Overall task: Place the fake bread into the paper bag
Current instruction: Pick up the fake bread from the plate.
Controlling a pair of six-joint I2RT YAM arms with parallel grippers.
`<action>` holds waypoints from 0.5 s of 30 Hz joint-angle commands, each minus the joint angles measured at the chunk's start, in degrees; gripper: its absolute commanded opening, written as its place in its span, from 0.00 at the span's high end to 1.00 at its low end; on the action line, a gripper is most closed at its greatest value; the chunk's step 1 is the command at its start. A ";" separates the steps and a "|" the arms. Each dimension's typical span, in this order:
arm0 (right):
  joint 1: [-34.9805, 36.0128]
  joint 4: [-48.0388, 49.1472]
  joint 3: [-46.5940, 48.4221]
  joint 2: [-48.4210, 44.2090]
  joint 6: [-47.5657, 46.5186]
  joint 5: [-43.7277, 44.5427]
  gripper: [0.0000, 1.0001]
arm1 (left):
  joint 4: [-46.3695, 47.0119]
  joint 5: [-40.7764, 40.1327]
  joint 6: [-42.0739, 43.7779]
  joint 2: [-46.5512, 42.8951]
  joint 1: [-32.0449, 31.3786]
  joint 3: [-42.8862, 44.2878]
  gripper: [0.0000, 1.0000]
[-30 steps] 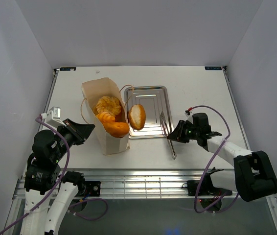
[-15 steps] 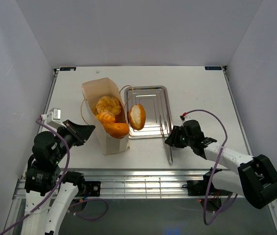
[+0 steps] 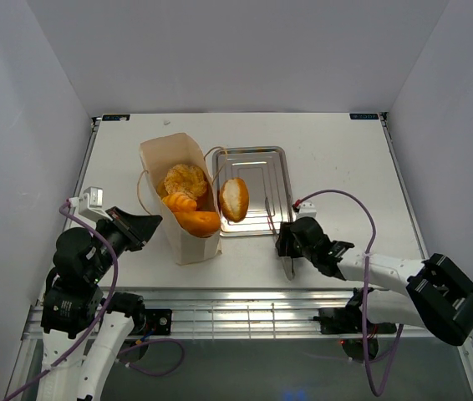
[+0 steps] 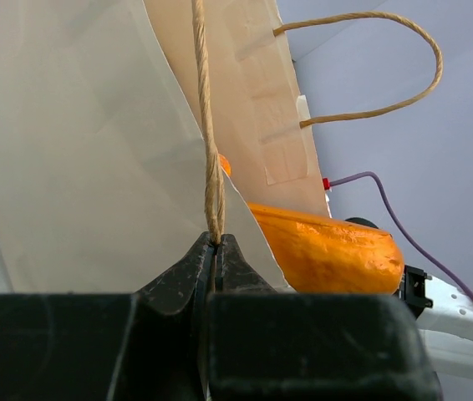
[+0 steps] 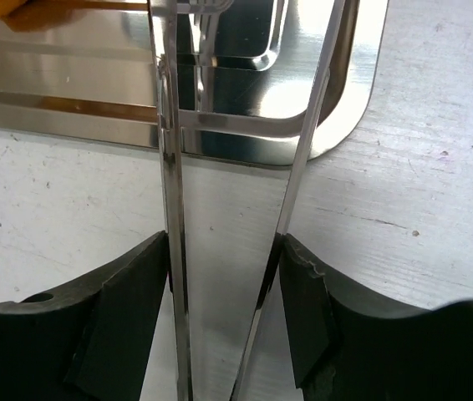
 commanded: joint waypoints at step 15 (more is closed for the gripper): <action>23.85 7.62 -5.50 10.46 10.87 39.55 0.40 | -1.19 2.88 0.20 -1.70 -0.34 -2.63 1.00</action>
